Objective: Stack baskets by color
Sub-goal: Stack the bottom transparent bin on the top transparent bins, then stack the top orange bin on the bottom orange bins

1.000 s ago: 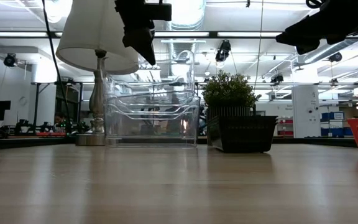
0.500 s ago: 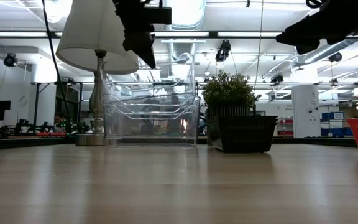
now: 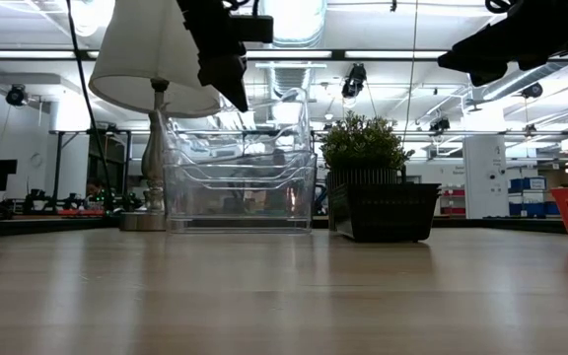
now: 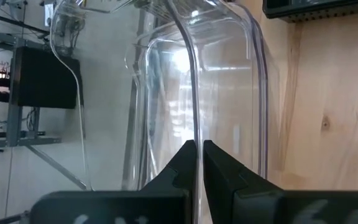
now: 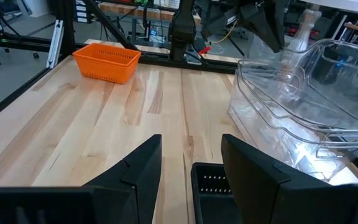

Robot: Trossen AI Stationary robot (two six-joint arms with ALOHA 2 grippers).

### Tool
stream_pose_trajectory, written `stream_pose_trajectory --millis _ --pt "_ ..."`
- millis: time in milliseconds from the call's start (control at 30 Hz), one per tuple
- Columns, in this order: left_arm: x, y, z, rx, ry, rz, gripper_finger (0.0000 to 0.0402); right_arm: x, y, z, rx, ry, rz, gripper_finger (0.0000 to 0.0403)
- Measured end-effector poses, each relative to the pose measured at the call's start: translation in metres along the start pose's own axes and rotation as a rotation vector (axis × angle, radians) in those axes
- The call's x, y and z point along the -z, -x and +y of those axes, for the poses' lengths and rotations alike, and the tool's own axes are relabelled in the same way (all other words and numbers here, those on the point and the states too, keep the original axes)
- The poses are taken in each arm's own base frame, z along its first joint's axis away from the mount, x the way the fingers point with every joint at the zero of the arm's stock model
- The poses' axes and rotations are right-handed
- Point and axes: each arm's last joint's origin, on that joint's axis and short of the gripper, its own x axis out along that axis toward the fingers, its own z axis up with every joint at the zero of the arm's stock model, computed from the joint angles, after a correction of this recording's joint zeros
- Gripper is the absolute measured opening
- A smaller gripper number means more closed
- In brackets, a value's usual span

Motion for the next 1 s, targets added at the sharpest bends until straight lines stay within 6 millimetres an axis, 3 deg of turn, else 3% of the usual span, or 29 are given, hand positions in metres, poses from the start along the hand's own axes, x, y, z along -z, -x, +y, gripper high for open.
stream_pose_trajectory --millis 267,600,800,1000 --pt "-0.0005 -0.0002 -0.0001 0.001 0.004 -0.005 0.0004 0.0000 0.0000 0.0000 0.000 0.000 0.000 0.0160" --pt "-0.0011 -0.0002 0.0002 -0.006 0.011 -0.010 0.0076 0.0000 0.0000 0.0000 0.000 0.000 0.001 0.0160" --pt "-0.0025 0.0001 0.0001 -0.005 0.021 -0.023 0.0100 0.0001 0.0000 0.0001 -0.001 0.000 0.001 0.0160" --pt "-0.0039 0.0006 -0.0040 0.130 0.015 -0.056 0.0102 0.0000 0.0000 0.0000 0.000 0.000 0.001 0.0160"
